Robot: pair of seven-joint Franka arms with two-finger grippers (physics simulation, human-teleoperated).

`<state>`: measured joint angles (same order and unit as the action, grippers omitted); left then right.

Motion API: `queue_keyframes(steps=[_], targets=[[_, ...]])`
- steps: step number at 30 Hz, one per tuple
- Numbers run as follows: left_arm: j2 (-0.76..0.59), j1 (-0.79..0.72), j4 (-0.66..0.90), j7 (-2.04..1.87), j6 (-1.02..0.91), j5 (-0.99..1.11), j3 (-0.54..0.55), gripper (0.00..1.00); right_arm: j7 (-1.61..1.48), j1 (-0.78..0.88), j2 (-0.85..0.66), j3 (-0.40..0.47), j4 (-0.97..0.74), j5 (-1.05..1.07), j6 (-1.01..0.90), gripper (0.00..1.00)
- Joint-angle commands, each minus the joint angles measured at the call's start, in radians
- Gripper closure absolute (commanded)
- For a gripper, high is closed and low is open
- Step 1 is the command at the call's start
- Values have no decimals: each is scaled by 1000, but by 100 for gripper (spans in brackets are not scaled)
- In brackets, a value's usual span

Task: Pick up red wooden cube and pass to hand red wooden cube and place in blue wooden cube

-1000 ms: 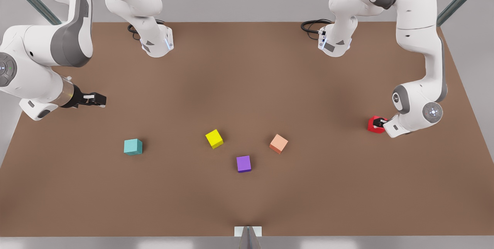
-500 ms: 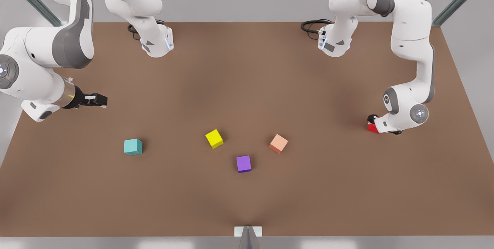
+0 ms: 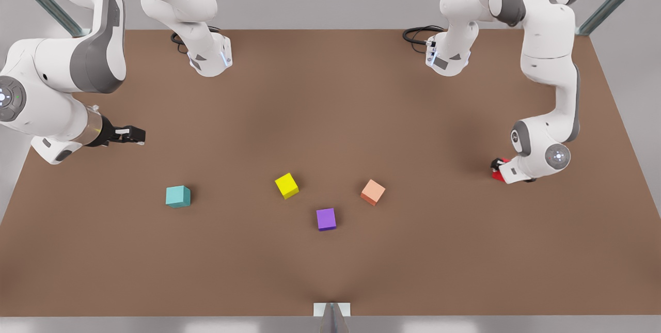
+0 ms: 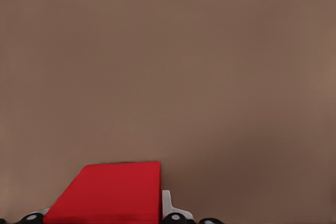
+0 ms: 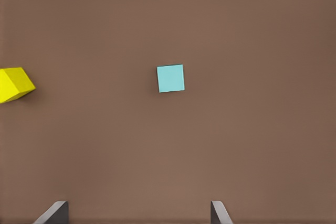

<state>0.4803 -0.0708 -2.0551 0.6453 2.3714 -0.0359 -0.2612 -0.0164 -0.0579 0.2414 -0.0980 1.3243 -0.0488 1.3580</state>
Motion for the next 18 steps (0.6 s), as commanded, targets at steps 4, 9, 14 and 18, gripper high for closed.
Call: queue_keyframes(steps=[4, 9, 14, 18], targets=[[1, -3, 236, -398, -406, -201, 158, 31, 0, 1, -1, 0, 0, 3, 0, 0], [168, -18, 676, -1114, -577, -383, 672, 31, -34, -2, 39, 1, -2, 85, 4, 0], [392, -116, 952, -1168, -416, -490, 818, 31, -356, 6, 249, -12, -33, 538, 15, 0], [471, -112, 961, -961, -339, -677, 843, 31, -956, -11, 447, -5, -46, 892, 19, 0]])
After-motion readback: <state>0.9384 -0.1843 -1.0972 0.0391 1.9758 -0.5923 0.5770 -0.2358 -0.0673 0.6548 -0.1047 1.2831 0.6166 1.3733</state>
